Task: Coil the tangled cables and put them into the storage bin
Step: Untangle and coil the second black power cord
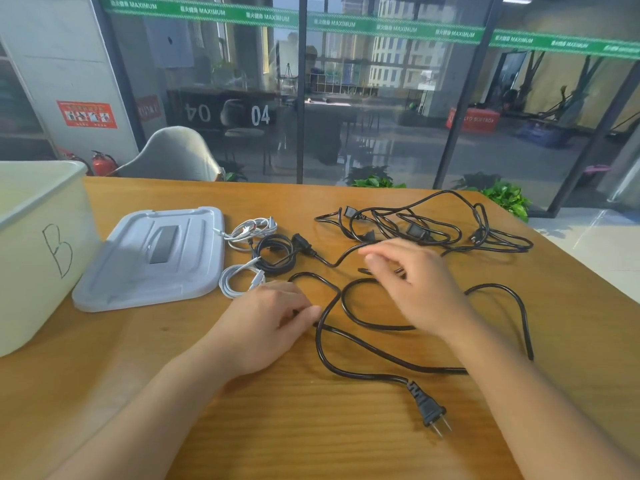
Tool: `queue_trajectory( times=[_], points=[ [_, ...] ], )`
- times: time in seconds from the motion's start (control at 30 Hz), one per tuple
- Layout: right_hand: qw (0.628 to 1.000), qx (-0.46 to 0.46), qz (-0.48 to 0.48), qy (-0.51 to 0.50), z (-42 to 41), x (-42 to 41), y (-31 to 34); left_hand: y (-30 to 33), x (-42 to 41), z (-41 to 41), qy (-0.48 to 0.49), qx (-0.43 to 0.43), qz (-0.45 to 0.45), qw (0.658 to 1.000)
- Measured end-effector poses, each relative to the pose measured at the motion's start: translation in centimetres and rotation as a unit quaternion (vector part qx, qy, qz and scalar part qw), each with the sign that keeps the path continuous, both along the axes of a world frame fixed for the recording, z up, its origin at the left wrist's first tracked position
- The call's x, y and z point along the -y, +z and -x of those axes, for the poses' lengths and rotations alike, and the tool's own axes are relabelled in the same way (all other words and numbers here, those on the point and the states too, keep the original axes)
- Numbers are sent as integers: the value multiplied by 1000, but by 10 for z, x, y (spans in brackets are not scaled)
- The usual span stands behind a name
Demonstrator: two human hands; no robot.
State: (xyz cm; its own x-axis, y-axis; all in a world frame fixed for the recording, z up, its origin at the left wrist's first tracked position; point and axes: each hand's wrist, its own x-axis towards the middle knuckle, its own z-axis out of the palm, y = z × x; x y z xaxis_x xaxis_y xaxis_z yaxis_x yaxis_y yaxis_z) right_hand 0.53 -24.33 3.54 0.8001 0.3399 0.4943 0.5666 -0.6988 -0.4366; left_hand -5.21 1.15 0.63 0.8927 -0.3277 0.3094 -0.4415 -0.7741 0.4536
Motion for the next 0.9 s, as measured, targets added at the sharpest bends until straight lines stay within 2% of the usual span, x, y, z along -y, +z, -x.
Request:
queue_trajectory(
  times=[0.13,0.3,0.43,0.63,0.7,0.83,0.9],
  points=[
    [996,-2,94,7,0,-15,-17,1,2,1,26,0,30,999],
    [990,59,127,-20,-7,-17,-24,1,3,4,15,-5,14,1000],
    [979,42,193,-47,-10,-19,-26,2,6,7,3,-10,9,1000],
    [982,64,160,-80,-7,-14,-14,2,7,7,26,-23,7,999],
    [985,16,159,-62,-3,-12,-14,1,7,6,38,-39,9,999],
    [977,-143,154,-25,0,-10,-16,0,5,4,49,-57,36,997],
    [977,-159,142,-29,1,-11,-16,-1,6,3,53,-66,72,994]
  ],
)
